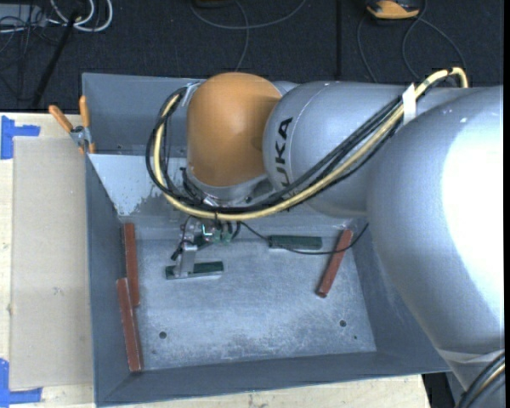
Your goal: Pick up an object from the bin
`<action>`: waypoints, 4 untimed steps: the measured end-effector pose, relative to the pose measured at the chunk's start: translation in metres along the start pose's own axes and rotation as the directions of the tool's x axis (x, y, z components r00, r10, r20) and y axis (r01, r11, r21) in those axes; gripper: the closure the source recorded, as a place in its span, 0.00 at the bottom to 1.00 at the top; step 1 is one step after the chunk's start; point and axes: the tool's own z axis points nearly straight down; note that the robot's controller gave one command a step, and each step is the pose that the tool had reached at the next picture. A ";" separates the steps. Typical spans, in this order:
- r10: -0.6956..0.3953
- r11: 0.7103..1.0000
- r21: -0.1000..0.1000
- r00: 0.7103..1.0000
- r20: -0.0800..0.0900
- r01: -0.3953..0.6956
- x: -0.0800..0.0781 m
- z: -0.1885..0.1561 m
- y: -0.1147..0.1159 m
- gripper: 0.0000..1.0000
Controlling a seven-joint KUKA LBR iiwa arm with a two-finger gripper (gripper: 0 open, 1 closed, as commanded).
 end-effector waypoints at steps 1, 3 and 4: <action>-0.105 0.994 0.001 0.994 0.000 0.105 -0.001 0.080 -0.044 0.00; -0.136 0.991 -0.001 0.991 0.010 0.137 -0.004 0.037 -0.061 0.00; -0.068 0.998 -0.001 0.998 0.004 0.068 -0.003 0.078 -0.060 0.00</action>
Offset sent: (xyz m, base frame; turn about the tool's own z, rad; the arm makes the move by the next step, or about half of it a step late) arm 0.0023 -0.0418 -0.0752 -0.1069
